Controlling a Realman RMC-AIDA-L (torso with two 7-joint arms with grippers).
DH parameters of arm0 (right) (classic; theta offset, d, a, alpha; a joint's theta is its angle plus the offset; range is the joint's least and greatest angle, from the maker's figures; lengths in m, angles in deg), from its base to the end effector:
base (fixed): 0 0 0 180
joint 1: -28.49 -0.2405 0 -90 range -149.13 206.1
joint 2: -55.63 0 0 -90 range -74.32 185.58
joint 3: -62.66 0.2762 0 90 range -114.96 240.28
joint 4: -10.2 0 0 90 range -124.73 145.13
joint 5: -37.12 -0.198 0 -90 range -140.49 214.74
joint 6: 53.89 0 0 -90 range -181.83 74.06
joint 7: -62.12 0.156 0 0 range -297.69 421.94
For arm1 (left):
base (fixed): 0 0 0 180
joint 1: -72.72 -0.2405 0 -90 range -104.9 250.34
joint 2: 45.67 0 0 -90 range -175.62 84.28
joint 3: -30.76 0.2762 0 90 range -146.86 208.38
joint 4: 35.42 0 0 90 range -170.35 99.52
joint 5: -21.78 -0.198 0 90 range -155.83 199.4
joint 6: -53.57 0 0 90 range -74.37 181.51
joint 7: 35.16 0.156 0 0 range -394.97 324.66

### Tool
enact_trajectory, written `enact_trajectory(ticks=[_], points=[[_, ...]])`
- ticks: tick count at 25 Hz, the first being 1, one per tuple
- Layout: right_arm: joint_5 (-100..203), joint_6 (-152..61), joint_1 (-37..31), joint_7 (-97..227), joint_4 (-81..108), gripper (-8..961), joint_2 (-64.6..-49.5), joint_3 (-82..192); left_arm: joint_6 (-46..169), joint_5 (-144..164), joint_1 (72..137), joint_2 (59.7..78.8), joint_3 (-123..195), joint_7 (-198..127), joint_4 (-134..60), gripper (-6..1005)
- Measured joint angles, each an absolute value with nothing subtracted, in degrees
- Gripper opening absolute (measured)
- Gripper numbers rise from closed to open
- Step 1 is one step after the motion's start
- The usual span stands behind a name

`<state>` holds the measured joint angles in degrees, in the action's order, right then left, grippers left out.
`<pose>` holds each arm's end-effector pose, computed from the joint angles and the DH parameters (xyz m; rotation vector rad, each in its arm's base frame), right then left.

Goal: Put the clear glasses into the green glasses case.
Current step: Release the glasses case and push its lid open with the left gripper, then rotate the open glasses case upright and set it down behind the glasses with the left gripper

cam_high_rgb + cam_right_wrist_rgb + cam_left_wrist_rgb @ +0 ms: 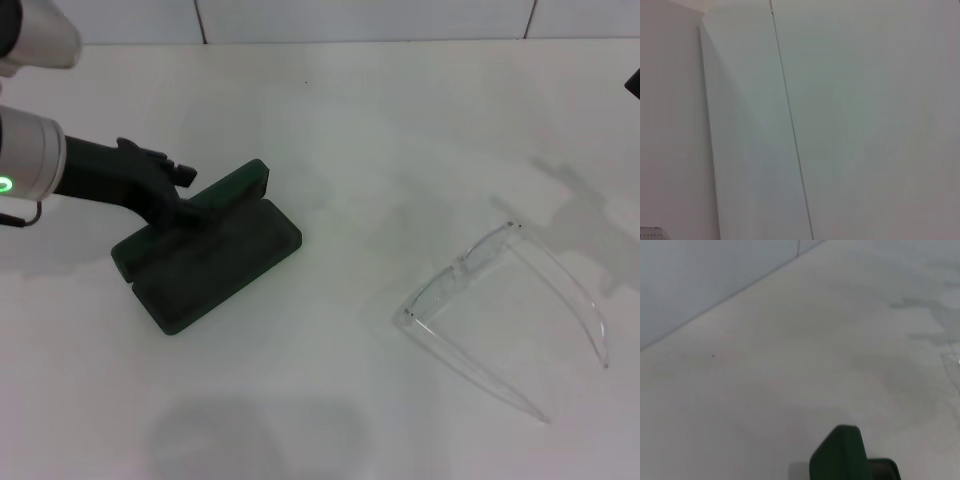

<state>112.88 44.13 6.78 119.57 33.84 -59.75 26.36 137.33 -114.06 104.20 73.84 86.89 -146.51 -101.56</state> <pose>0.2854 0.3107 0.0562 -2.0689 0.3705 1.2845 -0.2457 0.3686 0.0070 -2.6936 -0.6868 0.0354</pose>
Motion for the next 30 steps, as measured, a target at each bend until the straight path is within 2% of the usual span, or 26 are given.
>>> enact_trajectory(ticks=[12,23,30], points=[[113.0,43.1,6.3,119.5,33.8,856,-59.77,26.4,137.2,-115.5,105.5,73.61,87.0,-146.6,-98.1,667],[113.1,43.1,6.3,119.5,33.1,856,-59.72,26.4,137.2,-117.4,105.8,73.81,87.1,-146.7,-97.4,296],[113.1,43.1,6.6,119.4,32.5,856,-59.68,26.4,137.3,-115.8,105.1,73.97,89.0,-146.2,-100.1,211]])
